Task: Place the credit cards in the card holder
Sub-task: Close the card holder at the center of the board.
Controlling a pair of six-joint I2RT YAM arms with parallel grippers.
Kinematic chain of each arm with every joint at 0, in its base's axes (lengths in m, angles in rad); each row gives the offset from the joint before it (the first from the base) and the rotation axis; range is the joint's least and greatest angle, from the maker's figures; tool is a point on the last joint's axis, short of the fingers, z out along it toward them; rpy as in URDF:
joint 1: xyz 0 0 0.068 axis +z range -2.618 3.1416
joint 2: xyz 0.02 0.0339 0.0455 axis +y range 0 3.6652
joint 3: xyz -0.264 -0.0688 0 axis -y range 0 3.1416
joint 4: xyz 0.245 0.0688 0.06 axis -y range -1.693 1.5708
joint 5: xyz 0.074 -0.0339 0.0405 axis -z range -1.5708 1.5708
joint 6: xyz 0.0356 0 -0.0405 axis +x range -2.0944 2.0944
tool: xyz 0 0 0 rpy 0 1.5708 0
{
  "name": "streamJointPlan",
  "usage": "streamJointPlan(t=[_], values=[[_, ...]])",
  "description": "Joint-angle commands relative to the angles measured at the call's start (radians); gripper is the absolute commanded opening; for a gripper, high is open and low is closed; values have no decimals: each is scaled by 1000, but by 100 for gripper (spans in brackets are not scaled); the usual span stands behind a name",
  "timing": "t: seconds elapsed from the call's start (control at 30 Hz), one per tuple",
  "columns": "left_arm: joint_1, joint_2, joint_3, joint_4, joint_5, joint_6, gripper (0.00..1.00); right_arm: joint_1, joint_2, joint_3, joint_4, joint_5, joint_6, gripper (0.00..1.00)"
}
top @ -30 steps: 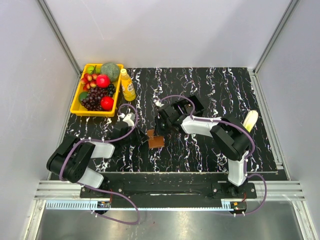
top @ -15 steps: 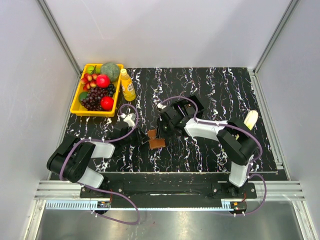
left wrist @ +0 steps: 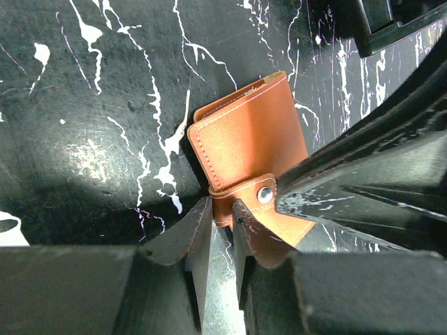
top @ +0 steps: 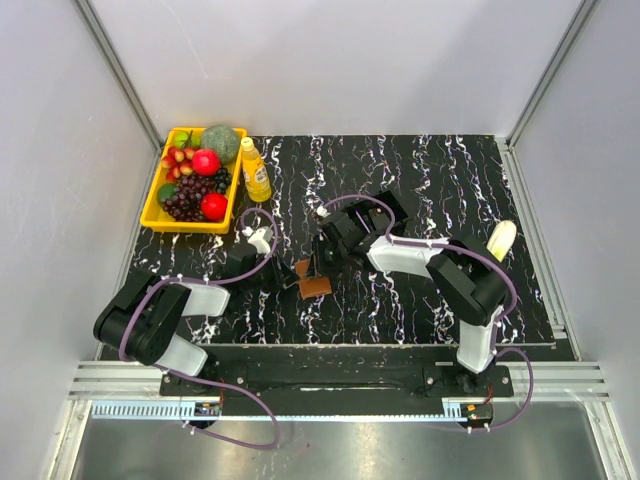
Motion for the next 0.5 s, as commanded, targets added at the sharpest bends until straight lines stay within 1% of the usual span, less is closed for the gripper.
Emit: streamJointPlan(t=[0.0, 0.1, 0.17, 0.3, 0.33, 0.4, 0.47], values=[[-4, 14, 25, 17, 19, 16, 22, -4, 17, 36, 19, -14, 29, 24], [-6, 16, 26, 17, 16, 16, 22, -2, -7, 28, 17, 27, -3, 21], [-6, 20, 28, 17, 22, 16, 22, -2, -16, 56, -33, 70, -40, 14], [-6, 19, 31, 17, 22, 16, 22, -1, -65, 76, -61, 106, -101, 13], [-6, 19, 31, 14, 24, 16, 22, 2, -70, 94, -84, 119, -121, 11], [-6, 16, 32, 15, 25, 15, 22, 7, -69, 129, -122, 135, -161, 1], [-6, 17, 32, 14, 22, 13, 22, 17, -62, 154, -150, 146, -184, 0]])
